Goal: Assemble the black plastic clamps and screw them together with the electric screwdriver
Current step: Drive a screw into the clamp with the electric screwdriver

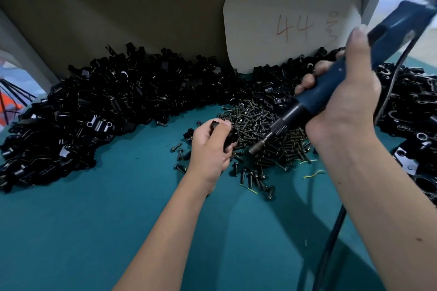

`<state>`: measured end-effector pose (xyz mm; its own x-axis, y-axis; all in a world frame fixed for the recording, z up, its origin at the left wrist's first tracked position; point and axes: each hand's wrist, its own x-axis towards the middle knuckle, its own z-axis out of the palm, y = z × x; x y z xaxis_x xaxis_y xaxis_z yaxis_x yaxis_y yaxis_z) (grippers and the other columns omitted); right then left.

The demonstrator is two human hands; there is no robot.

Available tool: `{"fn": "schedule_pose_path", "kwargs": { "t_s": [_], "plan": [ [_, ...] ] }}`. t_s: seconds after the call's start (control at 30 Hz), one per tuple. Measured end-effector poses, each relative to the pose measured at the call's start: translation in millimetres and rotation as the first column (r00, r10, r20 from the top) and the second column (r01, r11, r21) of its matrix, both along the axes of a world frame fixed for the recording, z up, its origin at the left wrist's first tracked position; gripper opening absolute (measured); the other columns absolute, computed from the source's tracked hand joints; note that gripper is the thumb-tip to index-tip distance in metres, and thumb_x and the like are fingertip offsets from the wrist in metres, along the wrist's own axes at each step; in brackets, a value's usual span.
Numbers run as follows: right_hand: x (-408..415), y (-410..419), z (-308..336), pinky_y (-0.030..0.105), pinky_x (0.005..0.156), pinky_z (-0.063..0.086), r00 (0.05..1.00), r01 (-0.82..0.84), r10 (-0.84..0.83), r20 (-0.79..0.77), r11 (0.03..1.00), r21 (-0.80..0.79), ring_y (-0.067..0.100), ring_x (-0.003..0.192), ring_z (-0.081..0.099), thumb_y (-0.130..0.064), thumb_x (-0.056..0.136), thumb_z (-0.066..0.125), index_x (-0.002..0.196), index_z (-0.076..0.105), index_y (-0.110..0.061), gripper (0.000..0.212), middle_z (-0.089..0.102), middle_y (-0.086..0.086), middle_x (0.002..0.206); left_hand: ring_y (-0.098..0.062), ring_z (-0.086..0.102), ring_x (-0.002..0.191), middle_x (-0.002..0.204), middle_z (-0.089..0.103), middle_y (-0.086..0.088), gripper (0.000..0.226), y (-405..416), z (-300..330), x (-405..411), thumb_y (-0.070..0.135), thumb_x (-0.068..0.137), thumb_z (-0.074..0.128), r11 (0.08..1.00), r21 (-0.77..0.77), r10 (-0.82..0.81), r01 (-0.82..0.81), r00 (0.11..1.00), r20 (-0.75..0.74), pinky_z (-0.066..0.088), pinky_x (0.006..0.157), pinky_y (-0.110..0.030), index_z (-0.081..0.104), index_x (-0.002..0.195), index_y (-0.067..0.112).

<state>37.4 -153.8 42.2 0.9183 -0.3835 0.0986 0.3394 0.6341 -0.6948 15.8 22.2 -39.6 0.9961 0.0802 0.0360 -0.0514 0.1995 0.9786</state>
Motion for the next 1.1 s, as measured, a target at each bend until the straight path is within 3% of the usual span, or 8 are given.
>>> {"fn": "schedule_pose_path", "kwargs": {
  "t_s": [0.1, 0.2, 0.37, 0.47, 0.73, 1.1],
  "plan": [
    [-4, 4, 5, 0.033, 0.054, 0.045, 0.992, 0.119, -0.119, 0.037, 0.993, 0.016, 0.020, 0.053, 0.048, -0.036, 0.093, 0.074, 0.109, 0.046, -0.012, 0.040, 0.053, 0.003, 0.069, -0.011, 0.026, 0.049, 0.057, 0.032, 0.012, 0.029, 4, -4, 2, 0.031, 0.091, 0.054, 0.958, 0.267, 0.062, -0.102, 0.986, 0.153, 0.026, 0.047, -0.027, 0.045, 0.066, 0.020],
    [-9, 11, 12, 0.027, 0.049, 0.042, 0.969, 0.223, -0.228, 0.093, 0.973, 0.061, 0.020, 0.048, 0.048, -0.031, 0.094, 0.072, 0.101, 0.047, -0.007, 0.036, 0.052, 0.002, 0.060, -0.009, 0.029, 0.053, 0.055, 0.035, 0.014, 0.033, 7, -10, 2, 0.030, 0.094, 0.053, 0.896, 0.407, 0.072, -0.179, 0.961, 0.266, 0.028, 0.053, -0.028, 0.042, 0.072, 0.007],
    [-20, 22, 16, 0.020, 0.044, 0.042, 0.939, 0.303, -0.315, 0.141, 0.947, 0.103, 0.015, 0.042, 0.050, -0.030, 0.098, 0.069, 0.091, 0.053, -0.005, 0.031, 0.052, -0.003, 0.052, -0.011, 0.033, 0.053, 0.056, 0.040, 0.008, 0.027, 6, -13, -1, 0.040, 0.093, 0.052, 0.792, 0.593, -0.037, -0.144, 0.959, 0.282, 0.026, 0.049, -0.027, 0.047, 0.070, 0.026],
    [-24, 27, 17, 0.018, 0.043, 0.041, 0.930, 0.316, -0.327, 0.170, 0.945, 0.085, 0.010, 0.040, 0.050, -0.026, 0.103, 0.064, 0.087, 0.053, -0.007, 0.027, 0.052, -0.010, 0.050, -0.014, 0.032, 0.052, 0.055, 0.038, 0.006, 0.024, 6, -13, -1, 0.043, 0.092, 0.051, 0.772, 0.622, -0.056, -0.130, 0.961, 0.270, 0.024, 0.048, -0.031, 0.050, 0.074, 0.026],
    [-28, 29, 16, 0.017, 0.042, 0.039, 0.931, 0.316, -0.329, 0.158, 0.943, 0.104, 0.006, 0.038, 0.046, -0.019, 0.107, 0.059, 0.095, 0.050, -0.003, 0.022, 0.050, -0.013, 0.047, -0.009, 0.029, 0.047, 0.050, 0.037, 0.010, 0.024, 6, -15, 0, 0.041, 0.093, 0.052, 0.765, 0.629, -0.044, -0.138, 0.963, 0.265, 0.022, 0.044, -0.022, 0.051, 0.075, 0.023],
    [-28, 31, 13, 0.017, 0.043, 0.040, 0.928, 0.317, -0.334, 0.165, 0.941, 0.121, 0.007, 0.040, 0.048, -0.017, 0.110, 0.054, 0.107, 0.047, 0.002, 0.020, 0.050, -0.013, 0.047, -0.015, 0.036, 0.057, 0.059, 0.040, 0.005, 0.032, 6, -9, -1, 0.042, 0.093, 0.053, 0.802, 0.590, -0.041, -0.093, 0.977, 0.209, 0.029, 0.057, -0.037, 0.055, 0.077, 0.014]
  ]
}}
